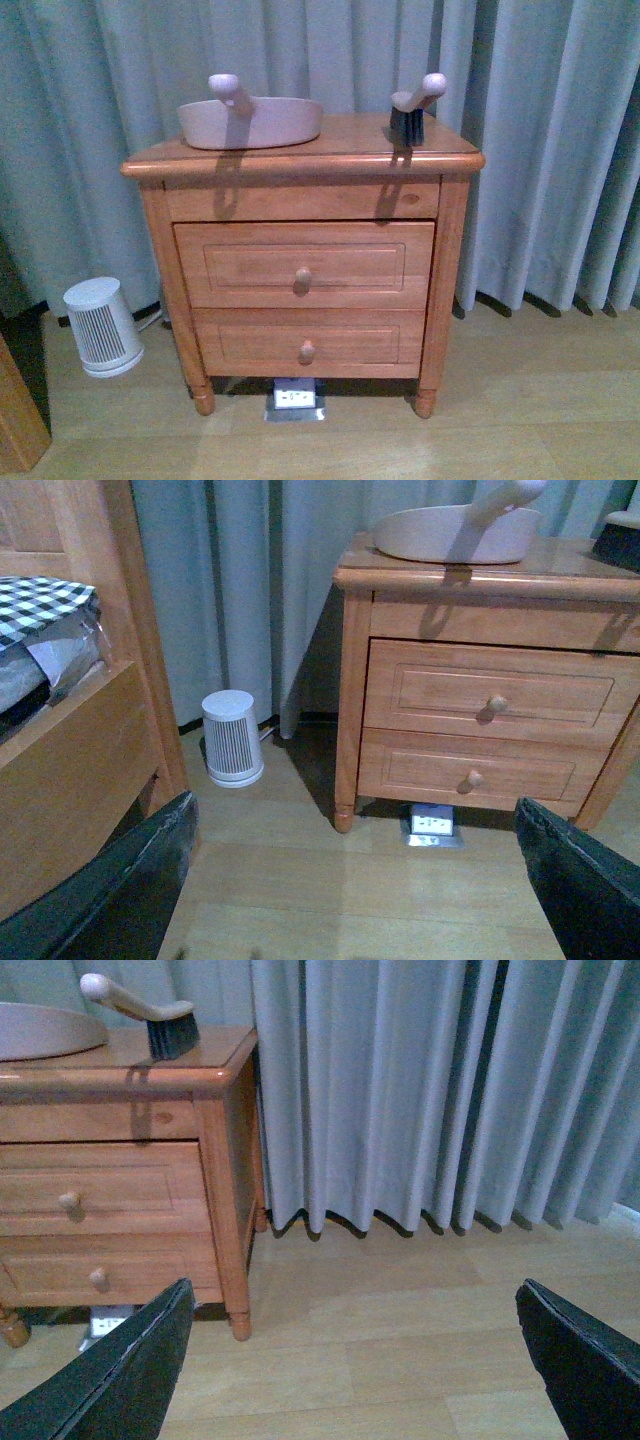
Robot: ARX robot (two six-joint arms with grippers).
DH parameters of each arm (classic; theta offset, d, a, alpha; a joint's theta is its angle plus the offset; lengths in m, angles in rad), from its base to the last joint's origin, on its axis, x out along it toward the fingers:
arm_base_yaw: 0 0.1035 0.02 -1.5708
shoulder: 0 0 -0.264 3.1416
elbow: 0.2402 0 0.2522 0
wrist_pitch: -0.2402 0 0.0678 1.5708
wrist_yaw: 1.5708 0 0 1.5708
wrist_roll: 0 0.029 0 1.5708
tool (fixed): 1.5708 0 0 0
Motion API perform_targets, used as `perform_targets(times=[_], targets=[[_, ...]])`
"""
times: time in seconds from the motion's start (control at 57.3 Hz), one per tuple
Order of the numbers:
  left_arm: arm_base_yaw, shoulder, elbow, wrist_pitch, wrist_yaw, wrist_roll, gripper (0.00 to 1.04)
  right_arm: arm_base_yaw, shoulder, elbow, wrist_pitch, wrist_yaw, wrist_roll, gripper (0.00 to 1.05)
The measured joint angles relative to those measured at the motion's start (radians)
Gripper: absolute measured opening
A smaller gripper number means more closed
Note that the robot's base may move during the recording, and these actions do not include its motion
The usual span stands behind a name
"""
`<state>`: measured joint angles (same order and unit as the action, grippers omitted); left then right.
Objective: Clean up trash
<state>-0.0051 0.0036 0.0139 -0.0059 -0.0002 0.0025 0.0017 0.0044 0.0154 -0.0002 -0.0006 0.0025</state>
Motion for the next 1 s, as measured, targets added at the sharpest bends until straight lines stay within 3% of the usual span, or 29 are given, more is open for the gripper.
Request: perform_targets(times=[0.995], targets=[[0.0,0.0,0.0,0.0,0.0,0.0,0.97,0.0,0.0,0.0,0.0,0.0,0.0,0.97]])
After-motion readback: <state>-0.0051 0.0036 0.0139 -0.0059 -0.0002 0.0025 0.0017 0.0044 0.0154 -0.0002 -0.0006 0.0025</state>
